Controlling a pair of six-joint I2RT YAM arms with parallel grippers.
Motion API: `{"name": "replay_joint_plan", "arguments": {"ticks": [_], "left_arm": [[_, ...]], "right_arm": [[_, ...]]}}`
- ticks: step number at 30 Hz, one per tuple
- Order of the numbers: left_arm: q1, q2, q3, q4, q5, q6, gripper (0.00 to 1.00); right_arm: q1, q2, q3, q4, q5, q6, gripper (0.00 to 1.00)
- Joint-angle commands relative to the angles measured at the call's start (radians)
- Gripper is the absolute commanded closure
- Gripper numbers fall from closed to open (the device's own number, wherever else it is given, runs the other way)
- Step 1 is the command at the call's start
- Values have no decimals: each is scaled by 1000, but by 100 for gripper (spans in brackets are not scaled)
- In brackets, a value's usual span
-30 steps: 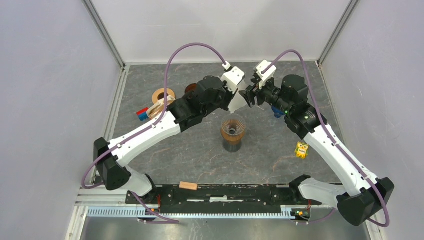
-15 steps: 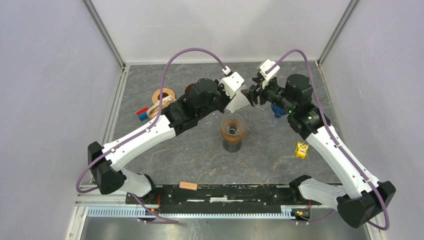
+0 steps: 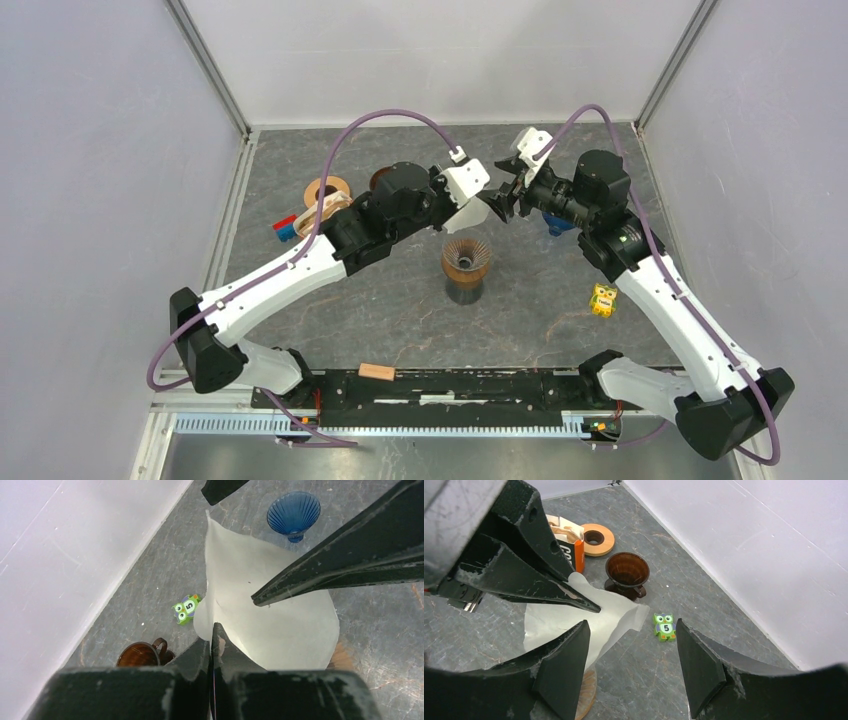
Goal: Place the coffee filter in the dripper
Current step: Place the coffee filter in the coffee dripper.
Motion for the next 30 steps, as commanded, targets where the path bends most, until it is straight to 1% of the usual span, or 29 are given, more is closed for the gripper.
{"name": "replay_joint_plan", "arguments": {"ticks": [1, 7, 11, 18, 26, 30], "left_arm": [[-10, -34, -8, 38, -13, 84, 92], [-25, -39, -22, 46, -29, 132, 92], [-35, -41, -30, 52, -45, 154, 92], [-43, -52, -57, 73, -67, 203, 91], [-42, -65, -61, 70, -52, 243, 92], [-43, -71, -59, 47, -28, 282, 93]], "right_arm": [[-7, -21, -4, 31, -29, 5, 28], [-8, -4, 4, 46, -12, 56, 27], [-10, 9, -1, 50, 23, 61, 30], [-9, -6, -18, 32, 116, 17, 36], [-11, -17, -47, 46, 75, 22, 35], [-11, -16, -49, 56, 57, 32, 28]]}}
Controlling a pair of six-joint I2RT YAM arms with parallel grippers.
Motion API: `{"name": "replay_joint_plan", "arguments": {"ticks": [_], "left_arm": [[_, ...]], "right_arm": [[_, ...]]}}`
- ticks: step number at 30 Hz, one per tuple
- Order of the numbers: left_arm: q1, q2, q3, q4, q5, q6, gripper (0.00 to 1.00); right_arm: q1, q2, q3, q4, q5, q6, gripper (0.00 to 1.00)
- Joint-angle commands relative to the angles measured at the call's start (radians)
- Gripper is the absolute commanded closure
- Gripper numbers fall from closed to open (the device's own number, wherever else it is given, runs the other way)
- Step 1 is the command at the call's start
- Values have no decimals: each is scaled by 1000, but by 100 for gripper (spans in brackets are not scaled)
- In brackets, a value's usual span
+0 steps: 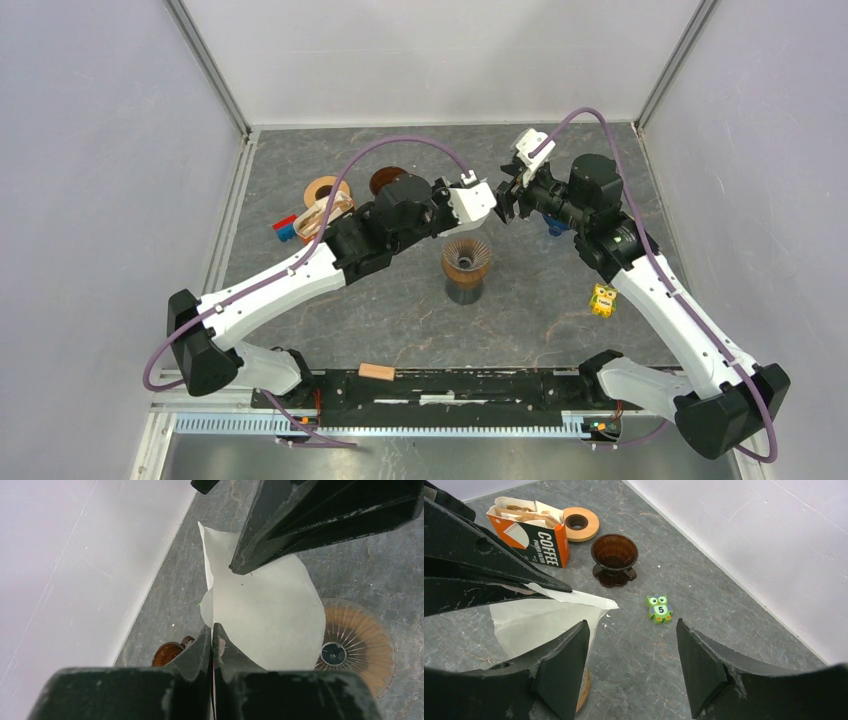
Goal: Place the coffee filter in the dripper
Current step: Place the coffee filter in the coffee dripper.
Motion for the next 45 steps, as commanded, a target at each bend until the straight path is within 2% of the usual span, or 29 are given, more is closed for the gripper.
{"name": "replay_joint_plan", "arguments": {"ticks": [1, 17, 25, 36, 45], "left_arm": [[-6, -46, 3, 13, 31, 90, 93], [-7, -83, -56, 10, 50, 173, 93], [-8, -89, -63, 21, 48, 177, 93], [-8, -89, -62, 33, 52, 165, 94], [-8, -85, -69, 56, 28, 165, 94]], "right_arm": [[-4, -16, 1, 54, -40, 6, 28], [-11, 12, -3, 97, -138, 20, 24], [-16, 29, -27, 116, -138, 60, 28], [-16, 17, -59, 134, -164, 46, 41], [-15, 10, -73, 149, -229, 24, 69]]}}
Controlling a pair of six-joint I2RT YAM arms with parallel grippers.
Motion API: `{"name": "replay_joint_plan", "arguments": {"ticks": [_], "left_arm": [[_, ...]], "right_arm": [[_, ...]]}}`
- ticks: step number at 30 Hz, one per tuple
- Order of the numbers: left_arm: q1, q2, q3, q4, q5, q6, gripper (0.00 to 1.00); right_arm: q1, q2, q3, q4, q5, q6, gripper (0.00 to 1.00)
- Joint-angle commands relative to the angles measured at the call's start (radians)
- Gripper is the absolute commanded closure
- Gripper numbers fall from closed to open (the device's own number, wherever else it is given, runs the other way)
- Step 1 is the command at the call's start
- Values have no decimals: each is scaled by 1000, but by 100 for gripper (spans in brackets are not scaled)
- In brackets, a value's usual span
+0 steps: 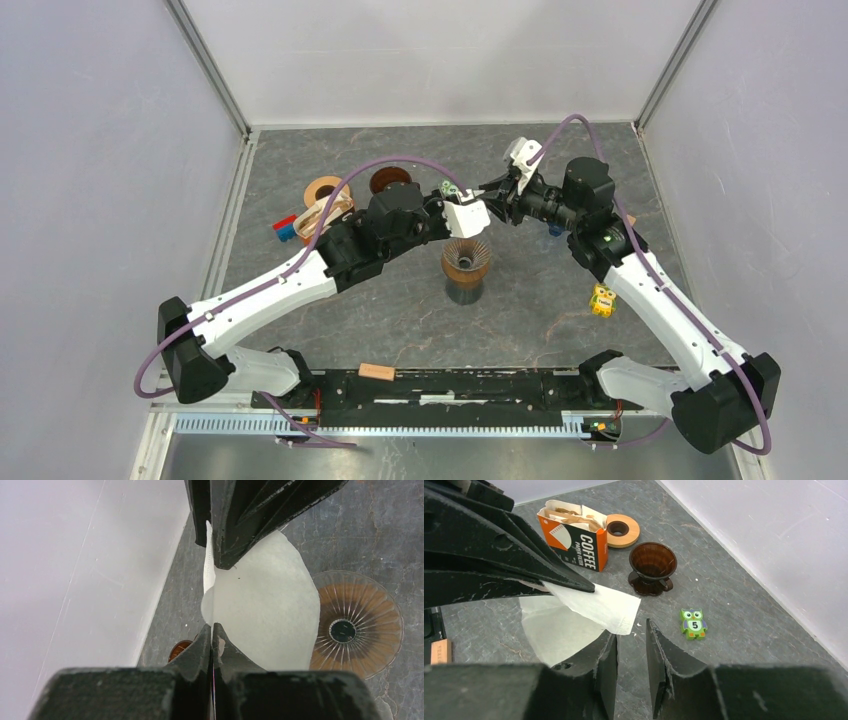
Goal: Place the coffee filter in the dripper
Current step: Place the coffee filter in the coffee dripper.
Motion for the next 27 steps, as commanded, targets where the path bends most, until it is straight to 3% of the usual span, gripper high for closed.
{"name": "replay_joint_plan", "arguments": {"ticks": [1, 7, 14, 16, 22, 27], "left_arm": [[-7, -24, 0, 61, -7, 27, 94], [-6, -25, -16, 90, -28, 27, 93], [-6, -31, -30, 95, -26, 29, 93], [-6, -35, -35, 95, -21, 30, 93], [-7, -42, -35, 55, 16, 39, 94], [-10, -40, -29, 28, 30, 53, 94]], "right_arm": [[-3, -18, -7, 44, -51, -15, 72], [-3, -32, -22, 46, -63, -33, 98], [-6, -48, -32, 37, -61, -51, 100], [-7, -51, -33, 32, -52, -56, 94], [-11, -52, -11, 8, -21, -64, 57], [-12, -41, 10, -2, -35, -72, 39]]}}
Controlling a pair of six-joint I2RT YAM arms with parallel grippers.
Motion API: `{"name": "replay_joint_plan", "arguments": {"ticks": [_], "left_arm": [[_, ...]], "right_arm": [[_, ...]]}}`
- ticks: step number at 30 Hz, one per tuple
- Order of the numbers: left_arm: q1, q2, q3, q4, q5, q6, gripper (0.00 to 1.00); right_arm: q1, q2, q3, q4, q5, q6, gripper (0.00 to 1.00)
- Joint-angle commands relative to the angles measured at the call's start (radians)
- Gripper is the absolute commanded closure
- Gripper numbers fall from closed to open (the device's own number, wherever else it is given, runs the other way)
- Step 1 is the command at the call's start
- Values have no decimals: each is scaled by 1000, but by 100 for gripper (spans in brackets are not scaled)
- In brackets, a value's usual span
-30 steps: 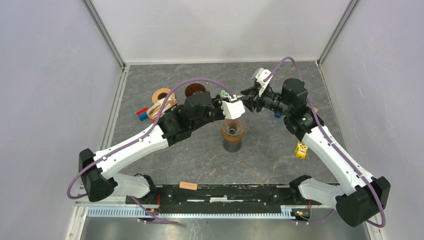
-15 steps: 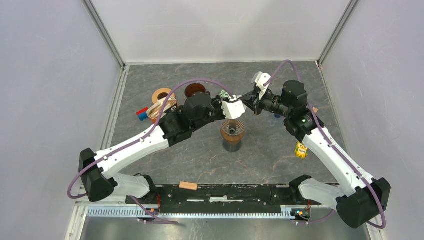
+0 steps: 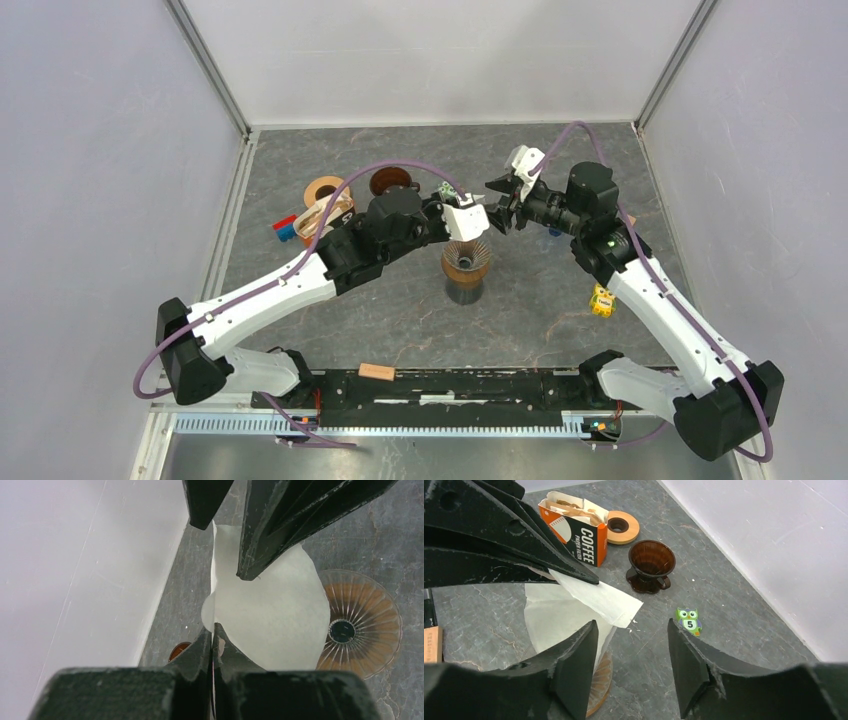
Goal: Place the coffee filter in the dripper
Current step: Place the coffee filter in the coffee dripper.
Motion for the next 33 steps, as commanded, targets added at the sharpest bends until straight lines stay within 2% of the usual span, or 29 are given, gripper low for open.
{"name": "replay_joint_plan", "arguments": {"ticks": [1, 7, 13, 21, 30, 33], "left_arm": [[-6, -29, 6, -20, 33, 49, 94], [-20, -22, 3, -34, 39, 72, 94], [-29, -9, 16, -35, 33, 75, 94], [-31, -14, -2, -35, 22, 98, 94], [-30, -18, -7, -63, 35, 111, 94], [-31, -20, -4, -75, 37, 111, 94]], "right_arm": [[-4, -3, 43, 6, -6, -10, 37], [-4, 15, 56, 12, -16, 14, 34], [-5, 35, 57, 29, -50, 38, 36], [-4, 29, 46, 22, -79, -8, 39], [-4, 22, 42, 4, -131, -73, 50], [-4, 19, 42, -4, -133, -85, 61]]}}
